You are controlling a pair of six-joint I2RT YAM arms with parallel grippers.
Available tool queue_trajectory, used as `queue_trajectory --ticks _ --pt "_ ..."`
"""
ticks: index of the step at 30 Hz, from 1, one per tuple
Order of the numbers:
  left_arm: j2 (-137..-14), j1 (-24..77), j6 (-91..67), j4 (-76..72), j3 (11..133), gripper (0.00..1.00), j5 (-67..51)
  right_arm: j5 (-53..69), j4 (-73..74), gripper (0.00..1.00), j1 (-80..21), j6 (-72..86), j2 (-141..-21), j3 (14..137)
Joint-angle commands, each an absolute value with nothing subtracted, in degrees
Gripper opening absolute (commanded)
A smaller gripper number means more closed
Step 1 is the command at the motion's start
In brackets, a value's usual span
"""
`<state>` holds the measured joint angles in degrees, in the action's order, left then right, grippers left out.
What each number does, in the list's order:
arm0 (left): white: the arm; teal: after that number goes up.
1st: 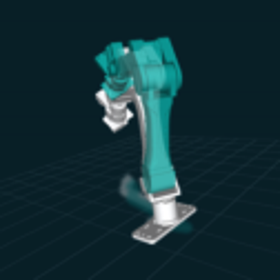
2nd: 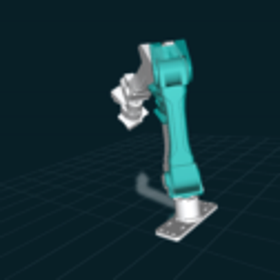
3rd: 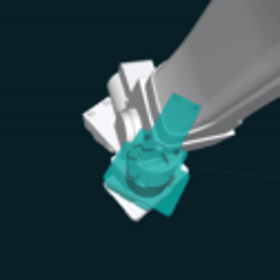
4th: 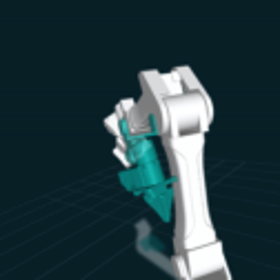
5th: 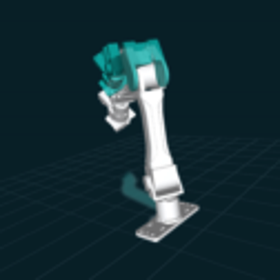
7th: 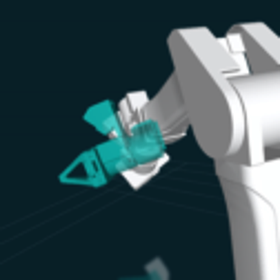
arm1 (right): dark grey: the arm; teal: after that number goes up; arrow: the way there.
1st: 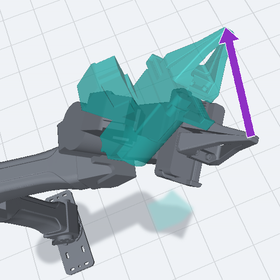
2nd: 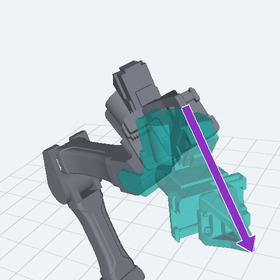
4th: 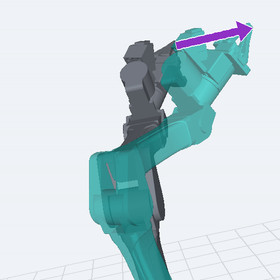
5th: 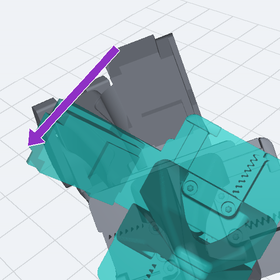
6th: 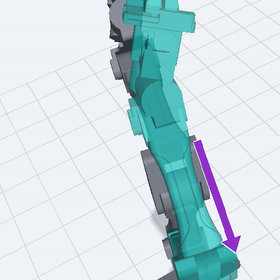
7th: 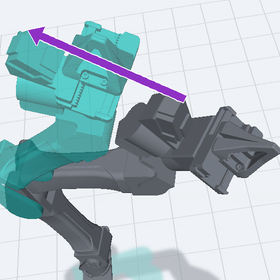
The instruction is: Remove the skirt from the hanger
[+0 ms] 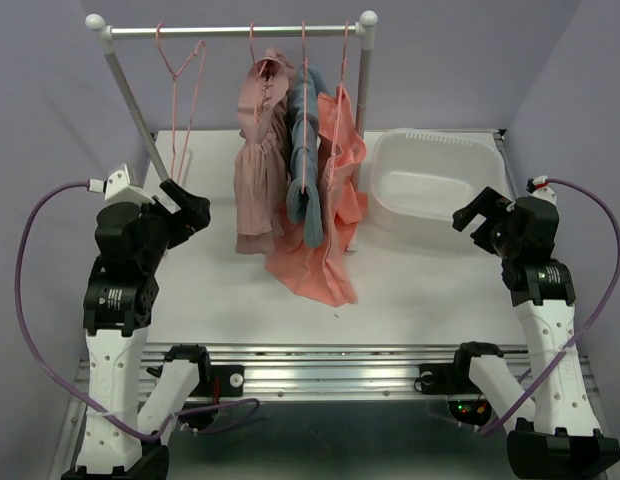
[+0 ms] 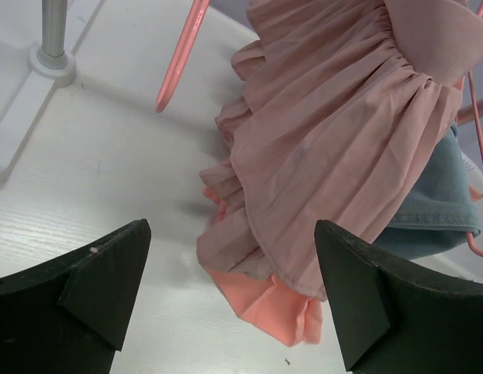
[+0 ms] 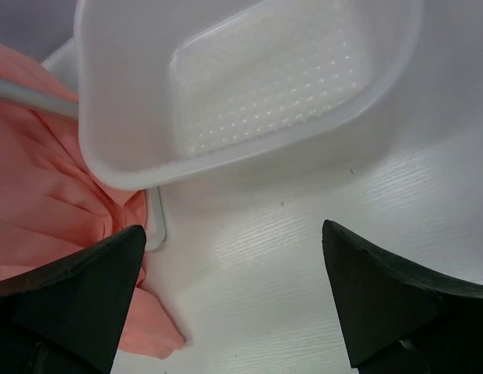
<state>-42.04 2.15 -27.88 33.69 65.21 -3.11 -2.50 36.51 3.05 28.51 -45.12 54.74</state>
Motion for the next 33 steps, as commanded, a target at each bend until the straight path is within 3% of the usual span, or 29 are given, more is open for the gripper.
queue_trajectory --ticks 1,7,12,16,18,22,27,33 --pt "-42.1 2.02 -26.46 30.5 65.3 0.99 -5.1 -0.88 35.25 1.0 3.25 26.55 -44.3 56.78" --pt "-44.21 2.02 -24.52 25.67 70.22 0.99 -19.76 -0.53 35.33 1.0 3.25 26.27 -44.21 55.72" --pt "-48.07 3.6 -25.93 24.52 79.09 0.99 -20.83 2.18 35.42 1.0 3.25 27.6 -44.82 56.51" --pt "-55.52 11.75 -27.33 24.17 86.81 0.99 -16.19 6.05 35.25 1.0 3.25 25.85 -47.02 57.74" --pt "-60.78 23.07 -27.42 24.17 92.33 0.99 -8.12 7.47 35.68 1.0 3.25 25.14 -48.77 58.01" --pt "-71.93 36.0 -24.62 26.1 105.24 0.99 2.63 7.47 35.68 1.0 3.25 24.61 -49.83 57.22" --pt "-88.55 38.76 -17.87 28.04 123.62 0.99 3.7 7.29 35.51 1.0 3.25 23.64 -49.13 56.6" --pt "-98.6 40.78 -12.14 25.93 134.29 0.99 10.19 7.38 34.63 1.0 3.25 23.55 -46.85 55.2"
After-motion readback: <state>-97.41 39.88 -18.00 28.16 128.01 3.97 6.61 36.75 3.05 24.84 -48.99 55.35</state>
